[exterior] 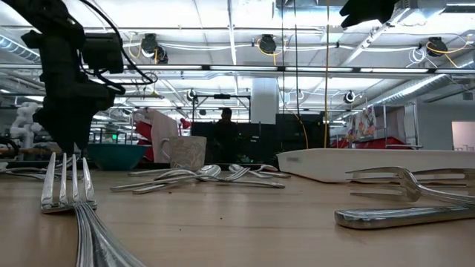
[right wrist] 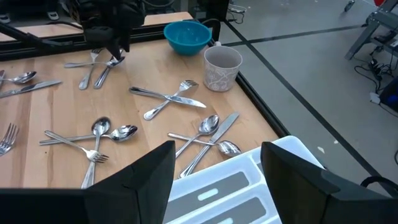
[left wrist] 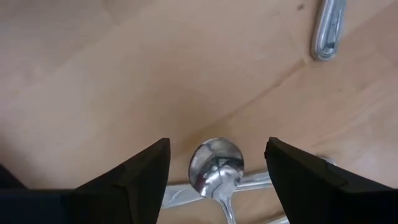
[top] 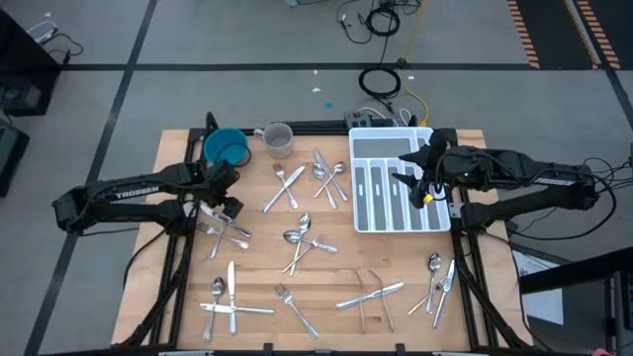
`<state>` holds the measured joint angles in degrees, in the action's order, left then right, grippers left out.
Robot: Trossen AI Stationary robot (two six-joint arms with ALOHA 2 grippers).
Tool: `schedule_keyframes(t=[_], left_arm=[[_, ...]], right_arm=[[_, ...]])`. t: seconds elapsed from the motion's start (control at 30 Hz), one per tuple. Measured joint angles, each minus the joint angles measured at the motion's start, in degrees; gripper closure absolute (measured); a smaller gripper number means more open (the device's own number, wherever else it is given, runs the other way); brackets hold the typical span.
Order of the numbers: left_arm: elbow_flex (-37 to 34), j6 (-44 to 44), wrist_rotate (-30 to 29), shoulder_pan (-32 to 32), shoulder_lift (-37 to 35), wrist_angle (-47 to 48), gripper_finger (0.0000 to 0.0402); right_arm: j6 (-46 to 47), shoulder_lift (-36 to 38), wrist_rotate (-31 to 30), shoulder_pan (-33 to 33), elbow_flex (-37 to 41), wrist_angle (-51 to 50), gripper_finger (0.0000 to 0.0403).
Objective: Sort silverware
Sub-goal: Put the spoon in the silverware tray
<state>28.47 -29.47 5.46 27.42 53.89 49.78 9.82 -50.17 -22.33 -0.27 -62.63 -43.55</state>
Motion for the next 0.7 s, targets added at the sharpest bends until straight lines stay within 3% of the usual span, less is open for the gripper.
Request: schedule_keyframes(t=[0.2, 0.43, 0.7], left_arm=[[-1.12, -4.11, -0.6, 0.0, 0.0, -1.37, 0.0134], [-1.28, -3.2, -0.34, -0.07, 0.0, -1.57, 0.0155], [-4.99, -4.57, 5.04, -0.07, 0.0, -4.44, 0.0166]], right_arm=[[0.0, 0.0, 0.0, 0.0, 0.0, 0.0, 0.0172], [0.46, 0.0, 0.0, 0.0, 0.0, 0.0, 0.0172], [1.73, 0.0, 0.2, 0.0, 0.0, 0.02, 0.0172]])
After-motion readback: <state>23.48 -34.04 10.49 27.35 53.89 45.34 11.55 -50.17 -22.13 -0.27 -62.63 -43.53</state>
